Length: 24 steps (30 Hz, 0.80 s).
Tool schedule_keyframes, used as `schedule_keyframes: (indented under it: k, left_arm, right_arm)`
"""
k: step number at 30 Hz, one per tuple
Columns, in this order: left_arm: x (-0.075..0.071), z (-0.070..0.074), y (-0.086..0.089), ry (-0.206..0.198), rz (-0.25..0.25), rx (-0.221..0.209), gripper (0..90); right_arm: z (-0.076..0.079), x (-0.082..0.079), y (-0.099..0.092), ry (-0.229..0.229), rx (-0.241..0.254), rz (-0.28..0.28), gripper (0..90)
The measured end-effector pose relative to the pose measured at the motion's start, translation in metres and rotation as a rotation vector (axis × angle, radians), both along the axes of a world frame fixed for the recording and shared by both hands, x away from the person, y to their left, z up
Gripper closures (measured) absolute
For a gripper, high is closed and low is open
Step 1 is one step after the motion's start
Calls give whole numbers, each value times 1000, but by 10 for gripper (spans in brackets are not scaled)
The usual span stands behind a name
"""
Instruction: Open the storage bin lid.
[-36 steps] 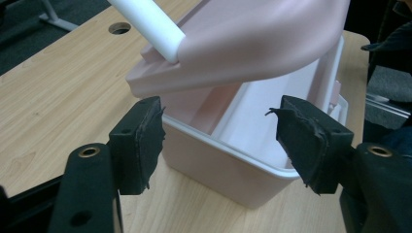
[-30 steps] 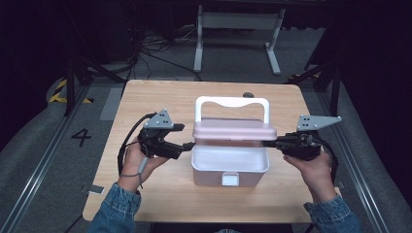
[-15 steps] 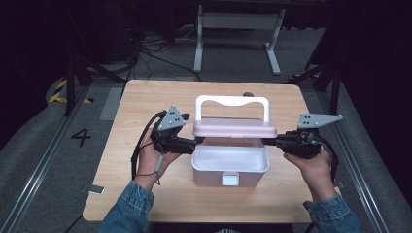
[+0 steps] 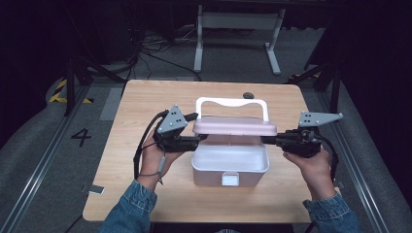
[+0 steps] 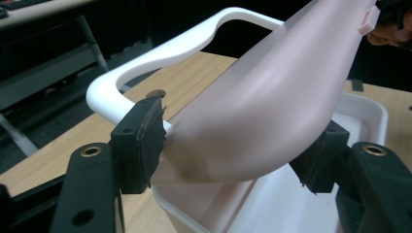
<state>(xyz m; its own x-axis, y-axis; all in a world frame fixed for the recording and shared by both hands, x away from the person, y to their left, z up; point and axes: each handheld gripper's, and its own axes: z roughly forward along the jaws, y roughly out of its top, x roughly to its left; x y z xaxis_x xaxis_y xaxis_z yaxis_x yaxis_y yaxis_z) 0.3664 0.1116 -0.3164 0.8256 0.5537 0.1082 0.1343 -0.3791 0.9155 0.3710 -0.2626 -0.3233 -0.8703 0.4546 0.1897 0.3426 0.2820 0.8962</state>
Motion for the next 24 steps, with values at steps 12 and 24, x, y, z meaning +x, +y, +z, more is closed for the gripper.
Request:
schedule_keyframes:
  k: [12, 24]
  left_arm:
    - [6, -3, -6, -16, 31, -2, 467]
    - [13, 1, -3, 17, 47, -23, 507]
  right_arm:
    - [1, 0, 0, -8, 2, -3, 839]
    - [6, -3, -13, -24, -6, -35, 779]
